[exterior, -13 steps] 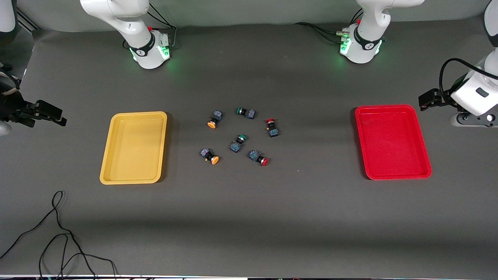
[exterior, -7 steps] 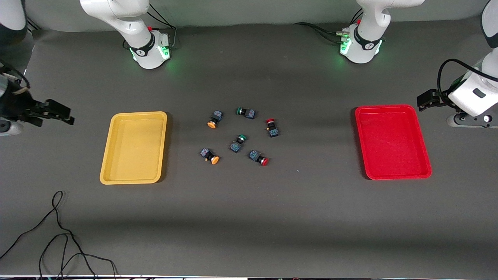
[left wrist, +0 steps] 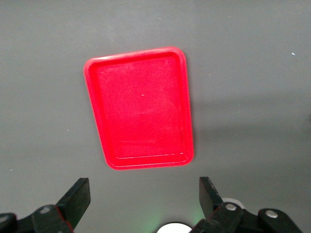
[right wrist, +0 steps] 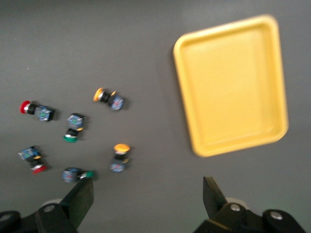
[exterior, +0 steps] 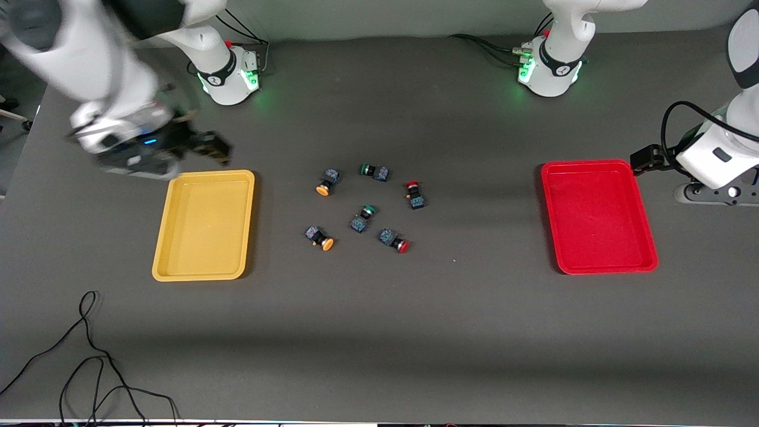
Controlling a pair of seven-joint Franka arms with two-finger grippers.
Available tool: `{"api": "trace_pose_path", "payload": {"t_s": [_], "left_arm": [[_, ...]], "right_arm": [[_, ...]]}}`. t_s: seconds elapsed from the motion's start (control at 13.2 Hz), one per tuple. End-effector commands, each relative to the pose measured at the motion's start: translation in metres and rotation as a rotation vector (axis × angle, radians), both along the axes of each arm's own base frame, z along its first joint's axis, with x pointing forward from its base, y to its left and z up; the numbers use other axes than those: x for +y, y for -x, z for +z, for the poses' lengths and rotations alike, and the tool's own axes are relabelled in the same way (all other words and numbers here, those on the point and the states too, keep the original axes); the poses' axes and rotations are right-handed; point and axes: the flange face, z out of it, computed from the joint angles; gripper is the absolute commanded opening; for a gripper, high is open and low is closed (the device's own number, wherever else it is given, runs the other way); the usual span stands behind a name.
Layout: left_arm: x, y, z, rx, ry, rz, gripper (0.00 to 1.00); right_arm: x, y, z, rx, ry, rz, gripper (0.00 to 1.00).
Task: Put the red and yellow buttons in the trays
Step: 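Move the right gripper toward the yellow button while the left gripper reaches the red button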
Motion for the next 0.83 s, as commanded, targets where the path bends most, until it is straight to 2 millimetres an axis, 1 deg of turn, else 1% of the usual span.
{"api": "trace_pose_path", "payload": {"t_s": [0.0,0.08,0.15,0.23,0.3,0.38,0.45,0.53,0.61,0.68,0.76], "left_arm": [[-0.051,-0.007,-0.032,0.063,0.008,0.007,1.0],[-0.075,-0.013,-0.056,0.086,0.012,0.081,1.0],[-0.109,-0.016,-0.078,0.092,0.006,0.121,1.0],[-0.147,-0.017,-0.104,0.09,-0.017,0.174,1.0],[-0.183,-0.015,-0.135,0.083,-0.039,0.245,1.0],[-0.22,-0.009,-0.165,0.068,-0.055,0.286,1.0],[-0.252,-0.002,-0.19,0.052,-0.058,0.319,1.0],[-0.283,0.006,-0.215,0.046,-0.049,0.362,0.99],[-0.305,0.012,-0.233,0.041,-0.027,0.403,0.98],[-0.328,0.02,-0.25,0.031,-0.021,0.428,0.98],[-0.345,0.028,-0.269,0.02,-0.018,0.468,0.98]], "right_arm": [[0.053,0.044,-0.031,-0.01,0.009,-0.131,1.0],[0.072,0.06,-0.042,-0.011,0.011,-0.166,1.0],[0.088,0.079,-0.055,-0.016,0.01,-0.208,1.0],[0.096,0.096,-0.065,-0.024,0.004,-0.254,1.0],[0.101,0.114,-0.078,-0.025,0.003,-0.275,1.0],[0.099,0.125,-0.083,-0.027,0.0,-0.294,1.0],[0.095,0.129,-0.087,-0.027,0.0,-0.297,1.0],[0.093,0.127,-0.092,-0.031,-0.005,-0.302,1.0],[0.092,0.125,-0.103,-0.035,-0.011,-0.314,1.0],[0.089,0.126,-0.12,-0.049,-0.025,-0.323,1.0],[0.085,0.127,-0.143,-0.063,-0.041,-0.331,1.0]]}}
